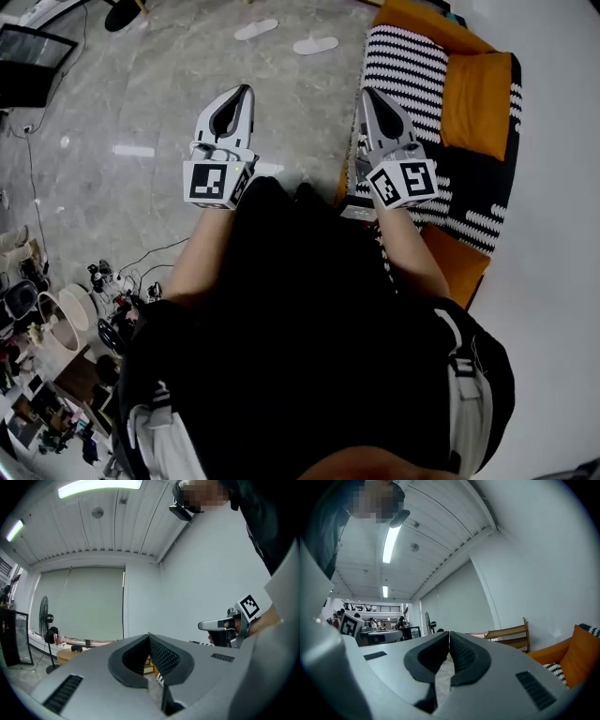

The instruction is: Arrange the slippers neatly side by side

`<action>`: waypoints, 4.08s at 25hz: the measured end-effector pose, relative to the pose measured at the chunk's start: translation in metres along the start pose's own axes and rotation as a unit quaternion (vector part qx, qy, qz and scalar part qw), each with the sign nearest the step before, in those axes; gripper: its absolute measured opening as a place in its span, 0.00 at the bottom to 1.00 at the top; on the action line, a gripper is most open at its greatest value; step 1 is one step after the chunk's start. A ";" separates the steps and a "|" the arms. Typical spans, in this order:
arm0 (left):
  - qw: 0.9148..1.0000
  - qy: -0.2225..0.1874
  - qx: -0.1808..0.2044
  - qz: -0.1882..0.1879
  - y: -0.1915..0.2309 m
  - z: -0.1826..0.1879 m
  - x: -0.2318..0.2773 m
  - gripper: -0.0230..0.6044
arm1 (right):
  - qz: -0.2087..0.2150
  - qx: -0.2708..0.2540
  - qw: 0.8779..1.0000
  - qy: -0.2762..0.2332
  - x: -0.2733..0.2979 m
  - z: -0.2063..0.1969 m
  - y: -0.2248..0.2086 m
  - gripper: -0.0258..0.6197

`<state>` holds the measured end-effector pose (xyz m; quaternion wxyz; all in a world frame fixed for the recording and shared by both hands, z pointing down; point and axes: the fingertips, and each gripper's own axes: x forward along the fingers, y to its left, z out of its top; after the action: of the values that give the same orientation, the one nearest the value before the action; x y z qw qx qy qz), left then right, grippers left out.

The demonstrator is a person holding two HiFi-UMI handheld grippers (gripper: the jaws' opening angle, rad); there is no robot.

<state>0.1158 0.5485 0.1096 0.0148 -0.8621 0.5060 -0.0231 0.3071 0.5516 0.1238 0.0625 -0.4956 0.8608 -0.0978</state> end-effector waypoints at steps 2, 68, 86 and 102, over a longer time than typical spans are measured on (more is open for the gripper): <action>1.000 0.006 0.000 0.006 0.007 -0.003 -0.001 0.06 | 0.007 0.008 1.000 0.001 0.001 -0.005 -0.005 0.09; 0.995 0.077 0.007 0.061 0.338 -0.121 0.569 0.06 | 0.126 0.038 0.986 0.107 0.565 -0.065 -0.366 0.09; 0.983 0.170 -0.054 -0.042 0.362 -0.478 0.560 0.06 | 0.095 0.069 0.940 0.319 0.583 -0.480 -0.399 0.09; 0.970 0.219 -0.074 -0.072 0.351 -0.655 0.557 0.06 | 0.081 0.067 0.832 0.544 0.510 -0.797 -0.467 0.23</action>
<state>0.0456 -0.1104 0.7605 -0.1619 -0.8690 0.4336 -0.1749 0.2812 -0.0334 1.0016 -0.3752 -0.2854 0.7842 -0.4034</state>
